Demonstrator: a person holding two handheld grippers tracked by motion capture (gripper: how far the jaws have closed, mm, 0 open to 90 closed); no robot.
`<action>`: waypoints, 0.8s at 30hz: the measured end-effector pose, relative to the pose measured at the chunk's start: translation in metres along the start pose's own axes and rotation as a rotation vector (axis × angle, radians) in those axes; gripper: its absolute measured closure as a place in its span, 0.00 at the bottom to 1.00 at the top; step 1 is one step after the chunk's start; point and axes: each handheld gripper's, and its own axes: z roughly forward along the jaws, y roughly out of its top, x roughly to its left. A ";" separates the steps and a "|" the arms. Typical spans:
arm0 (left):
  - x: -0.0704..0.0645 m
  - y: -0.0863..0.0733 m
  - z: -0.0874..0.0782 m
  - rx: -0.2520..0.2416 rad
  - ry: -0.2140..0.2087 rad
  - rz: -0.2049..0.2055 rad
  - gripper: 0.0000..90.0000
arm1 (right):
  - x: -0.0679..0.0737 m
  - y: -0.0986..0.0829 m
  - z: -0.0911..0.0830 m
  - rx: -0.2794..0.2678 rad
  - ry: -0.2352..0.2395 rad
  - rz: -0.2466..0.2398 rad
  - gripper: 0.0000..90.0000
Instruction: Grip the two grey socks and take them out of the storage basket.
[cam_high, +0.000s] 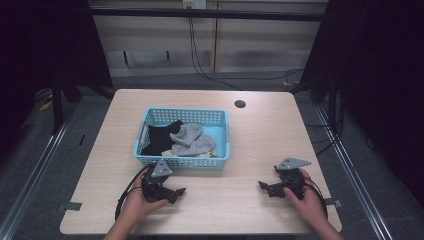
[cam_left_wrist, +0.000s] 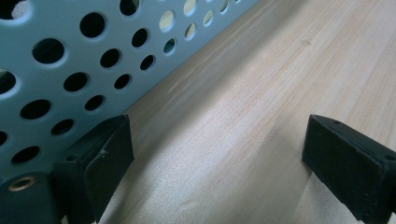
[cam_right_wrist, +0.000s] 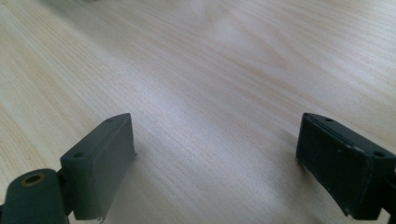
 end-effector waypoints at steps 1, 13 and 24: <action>0.000 0.000 0.000 0.000 0.000 -0.001 0.09 | 0.000 0.000 0.000 -0.001 0.000 -0.001 0.12; -0.002 0.015 -0.009 0.152 -0.018 -0.061 0.21 | 0.000 0.000 0.000 0.001 -0.001 0.003 0.12; 0.000 0.045 -0.032 0.330 -0.078 -0.114 0.27 | 0.000 0.000 0.000 0.002 -0.001 0.003 0.12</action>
